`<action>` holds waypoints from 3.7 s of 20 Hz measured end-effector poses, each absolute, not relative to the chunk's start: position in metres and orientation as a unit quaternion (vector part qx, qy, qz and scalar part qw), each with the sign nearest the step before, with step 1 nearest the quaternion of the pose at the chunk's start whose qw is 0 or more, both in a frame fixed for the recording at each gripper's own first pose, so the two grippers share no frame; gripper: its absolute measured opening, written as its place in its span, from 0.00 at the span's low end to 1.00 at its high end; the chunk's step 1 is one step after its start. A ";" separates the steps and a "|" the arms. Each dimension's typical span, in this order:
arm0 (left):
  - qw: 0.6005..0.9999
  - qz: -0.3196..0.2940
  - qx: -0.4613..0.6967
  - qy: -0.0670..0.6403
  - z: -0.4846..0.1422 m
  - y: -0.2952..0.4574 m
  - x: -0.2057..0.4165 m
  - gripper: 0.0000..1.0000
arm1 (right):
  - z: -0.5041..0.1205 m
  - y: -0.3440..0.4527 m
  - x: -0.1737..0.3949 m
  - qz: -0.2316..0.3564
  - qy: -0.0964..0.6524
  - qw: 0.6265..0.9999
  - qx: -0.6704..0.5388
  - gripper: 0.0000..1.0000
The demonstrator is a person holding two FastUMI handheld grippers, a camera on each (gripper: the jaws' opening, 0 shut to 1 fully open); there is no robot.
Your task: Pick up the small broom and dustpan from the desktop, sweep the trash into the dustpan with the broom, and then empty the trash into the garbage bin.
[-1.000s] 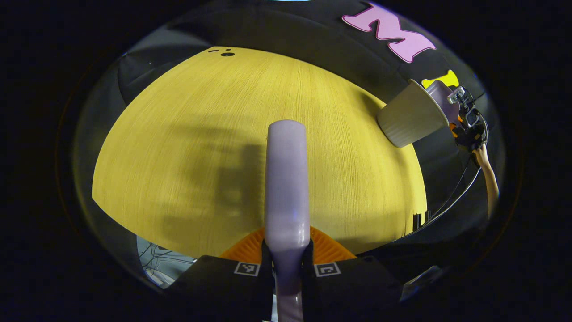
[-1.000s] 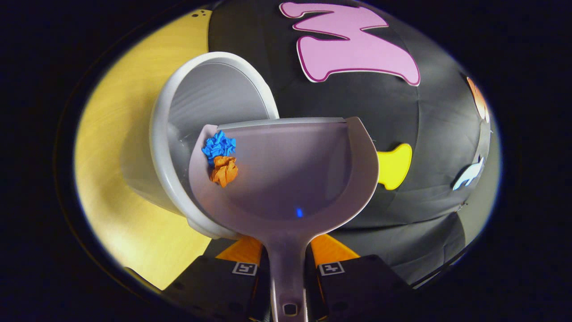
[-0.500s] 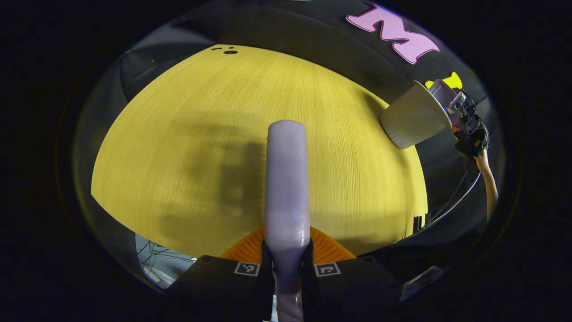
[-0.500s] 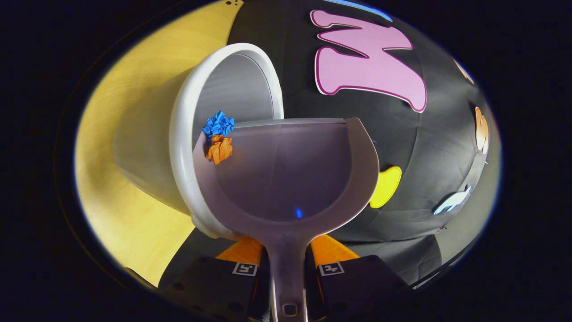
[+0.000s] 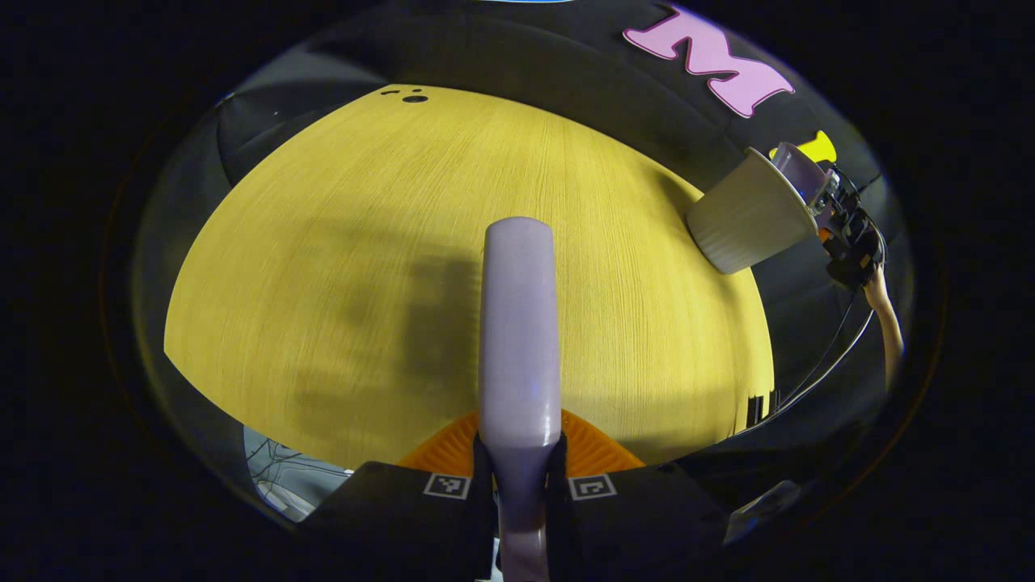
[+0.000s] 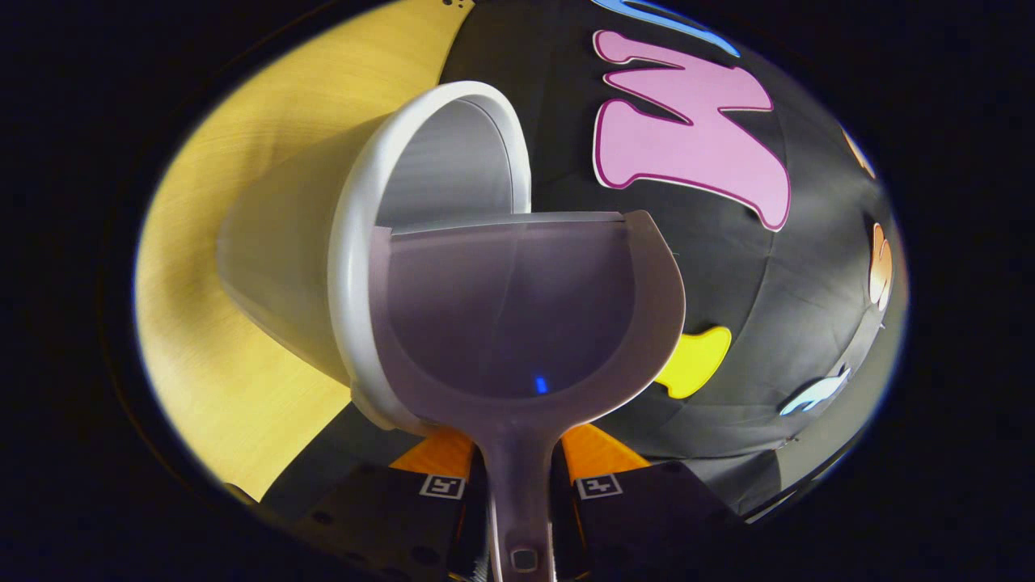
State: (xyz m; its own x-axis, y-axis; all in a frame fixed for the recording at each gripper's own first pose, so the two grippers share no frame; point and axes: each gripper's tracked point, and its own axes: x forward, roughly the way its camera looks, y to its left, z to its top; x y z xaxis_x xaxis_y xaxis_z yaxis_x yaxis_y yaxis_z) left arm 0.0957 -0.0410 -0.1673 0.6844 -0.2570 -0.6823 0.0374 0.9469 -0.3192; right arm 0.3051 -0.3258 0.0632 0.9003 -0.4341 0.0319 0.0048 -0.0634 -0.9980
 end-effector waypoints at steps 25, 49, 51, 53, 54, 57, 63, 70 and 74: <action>0.929 -0.085 -0.119 0.340 -0.135 -0.009 0.085 0.29 | 0.072 -0.272 0.314 -0.049 0.167 0.979 -0.109 0.35; 0.933 -0.081 0.005 0.351 -0.161 -0.022 0.126 0.31 | -0.118 -0.227 0.339 0.097 0.359 0.928 -0.021 0.35; 0.929 -0.067 0.019 0.365 -0.166 -0.018 0.140 0.29 | -0.147 -0.228 0.348 0.093 0.383 0.919 -0.029 0.35; 0.921 -0.047 0.036 0.386 -0.176 -0.011 0.154 0.29 | -0.167 -0.227 0.356 0.087 0.409 0.908 -0.023 0.35; 0.918 -0.040 0.045 0.393 -0.178 -0.010 0.160 0.31 | -0.175 -0.227 0.360 0.083 0.420 0.904 -0.013 0.35; 0.910 -0.025 0.058 0.410 -0.186 -0.011 0.173 0.31 | -0.187 -0.230 0.371 0.075 0.439 0.895 0.006 0.35; 0.895 -0.006 0.097 0.436 -0.190 -0.009 0.195 0.32 | -0.187 -0.226 0.377 0.051 0.458 0.887 -0.002 0.35; 0.886 -0.003 0.116 0.449 -0.193 -0.007 0.197 0.38 | -0.198 -0.209 0.372 0.072 0.484 0.872 -0.001 0.51; 0.896 -0.009 0.092 0.435 -0.188 -0.009 0.185 0.80 | -0.188 -0.203 0.371 0.072 0.469 0.880 0.016 1.00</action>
